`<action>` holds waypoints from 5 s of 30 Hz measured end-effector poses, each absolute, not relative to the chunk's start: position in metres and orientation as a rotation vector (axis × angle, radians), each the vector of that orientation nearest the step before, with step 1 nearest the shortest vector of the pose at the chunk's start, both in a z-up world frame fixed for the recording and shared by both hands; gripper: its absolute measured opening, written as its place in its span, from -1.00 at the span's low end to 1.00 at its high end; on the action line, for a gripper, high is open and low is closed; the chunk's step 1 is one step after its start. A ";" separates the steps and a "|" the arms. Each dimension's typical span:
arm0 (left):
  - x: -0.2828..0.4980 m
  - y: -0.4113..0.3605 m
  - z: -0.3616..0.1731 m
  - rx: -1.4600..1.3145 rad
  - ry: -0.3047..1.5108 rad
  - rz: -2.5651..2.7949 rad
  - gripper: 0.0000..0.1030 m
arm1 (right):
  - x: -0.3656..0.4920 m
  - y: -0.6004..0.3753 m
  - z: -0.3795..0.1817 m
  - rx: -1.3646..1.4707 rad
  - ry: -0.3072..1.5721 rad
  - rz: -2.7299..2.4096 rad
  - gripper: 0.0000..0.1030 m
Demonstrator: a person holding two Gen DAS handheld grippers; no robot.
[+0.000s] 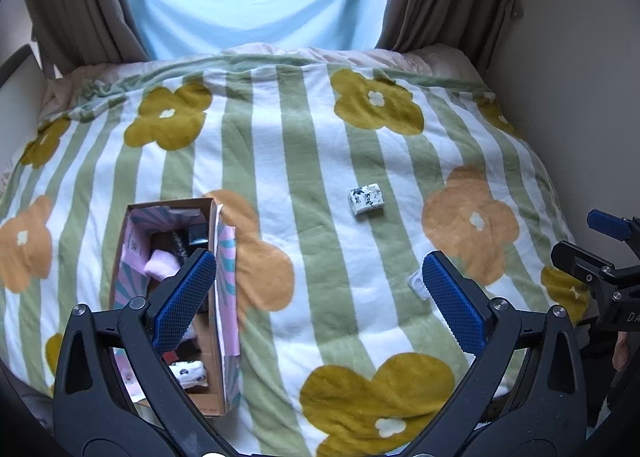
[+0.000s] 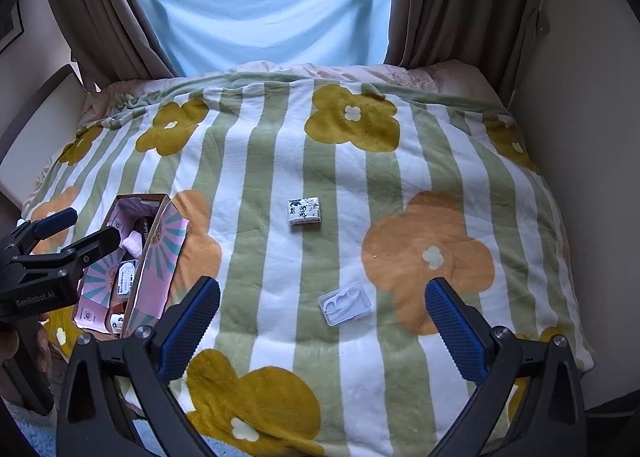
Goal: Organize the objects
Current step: 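Move both tools back over the tissue pack and floss-pick tray, then grasp the white tissue pack with the left tool while the right tool grasps the clear floss-pick tray, then lift the tissue pack and floss tray and carry both over the cardboard box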
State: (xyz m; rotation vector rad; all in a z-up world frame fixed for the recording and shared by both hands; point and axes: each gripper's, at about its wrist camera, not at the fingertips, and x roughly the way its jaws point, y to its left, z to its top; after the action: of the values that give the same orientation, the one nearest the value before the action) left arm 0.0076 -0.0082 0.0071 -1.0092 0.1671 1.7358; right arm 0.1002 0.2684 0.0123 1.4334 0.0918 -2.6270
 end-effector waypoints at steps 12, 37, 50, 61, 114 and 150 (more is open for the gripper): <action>0.024 0.076 -0.014 -1.095 0.163 1.748 0.99 | 0.079 0.299 -0.040 1.401 0.120 -2.573 0.98; 0.027 0.306 -0.179 -1.383 0.193 1.725 0.98 | 0.027 0.300 -0.256 1.475 0.330 -2.281 0.98; 0.015 0.350 -0.222 -1.486 0.186 1.701 0.54 | 0.014 0.297 -0.291 1.519 0.340 -2.211 0.91; 0.016 0.350 -0.216 -1.463 0.135 1.695 0.20 | 0.016 0.301 -0.285 1.514 0.337 -2.211 0.48; 0.058 -0.010 -0.041 -1.152 -0.087 1.938 0.19 | 0.076 0.239 -0.014 1.480 0.103 -2.624 0.48; -0.012 -0.165 -0.166 -1.460 -0.339 2.125 0.19 | 0.040 0.020 -0.029 1.333 0.395 -2.263 0.48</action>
State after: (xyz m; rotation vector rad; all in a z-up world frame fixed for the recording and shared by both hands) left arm -0.0125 -0.1645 -0.1663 -1.4600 -0.3394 2.1252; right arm 0.0402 0.0203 -0.0286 1.3330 0.3948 -2.2628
